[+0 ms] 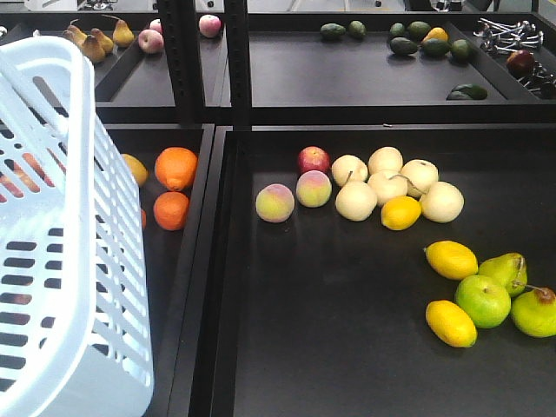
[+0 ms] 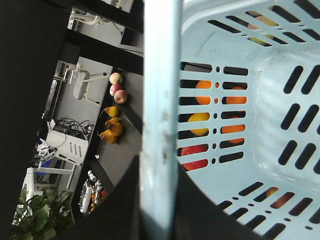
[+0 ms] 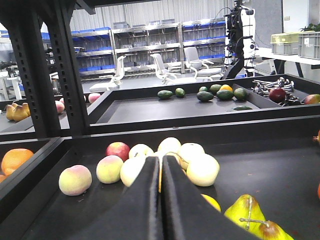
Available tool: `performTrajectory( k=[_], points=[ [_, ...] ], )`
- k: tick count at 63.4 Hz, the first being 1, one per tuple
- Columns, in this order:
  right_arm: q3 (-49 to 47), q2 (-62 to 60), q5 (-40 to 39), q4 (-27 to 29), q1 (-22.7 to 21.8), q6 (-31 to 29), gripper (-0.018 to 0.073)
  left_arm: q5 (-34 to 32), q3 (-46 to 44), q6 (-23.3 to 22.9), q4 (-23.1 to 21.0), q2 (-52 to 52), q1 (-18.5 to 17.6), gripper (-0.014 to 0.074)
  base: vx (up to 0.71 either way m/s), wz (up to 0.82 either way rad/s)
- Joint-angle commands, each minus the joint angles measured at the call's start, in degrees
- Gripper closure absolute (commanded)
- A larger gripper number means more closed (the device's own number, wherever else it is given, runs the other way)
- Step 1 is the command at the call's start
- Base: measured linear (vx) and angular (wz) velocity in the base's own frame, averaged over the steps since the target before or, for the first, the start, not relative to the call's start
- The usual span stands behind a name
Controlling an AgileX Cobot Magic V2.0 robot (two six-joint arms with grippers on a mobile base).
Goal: Pick three apples into basket with both arms
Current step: 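Hold the basket raised beside the robot with the left gripper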
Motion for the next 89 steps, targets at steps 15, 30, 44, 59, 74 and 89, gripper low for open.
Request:
performTrajectory(
  k=[15, 30, 44, 59, 74, 89],
  points=[
    [0.84, -0.75, -4.42, -0.19, 0.01, -0.05, 0.0568, -4.27, -1.60, -0.66, 2.02, -0.14, -0.22, 0.0604, 0.00, 0.00],
    [0.84, -0.75, -4.42, -0.19, 0.01, -0.05, 0.0568, -4.27, -1.60, -0.66, 2.02, -0.14, -0.22, 0.0604, 0.00, 0.00],
    [0.84, -0.75, -4.42, -0.19, 0.01, -0.05, 0.0568, -4.27, -1.60, -0.66, 2.02, -0.14, -0.22, 0.0604, 0.00, 0.00],
    [0.84, -0.75, -4.42, -0.19, 0.01, -0.05, 0.0568, -4.28, -1.60, -0.66, 2.02, -0.14, -0.22, 0.0603, 0.00, 0.00],
    [0.84, -0.75, -4.42, -0.19, 0.01, -0.05, 0.0568, -4.28, -1.60, -0.66, 2.02, -0.14, -0.22, 0.0603, 0.00, 0.00],
    [0.84, -0.75, -4.42, -0.19, 0.01, -0.05, 0.0568, -4.28, -1.60, -0.66, 2.02, -0.14, -0.22, 0.0603, 0.00, 0.00]
  ],
)
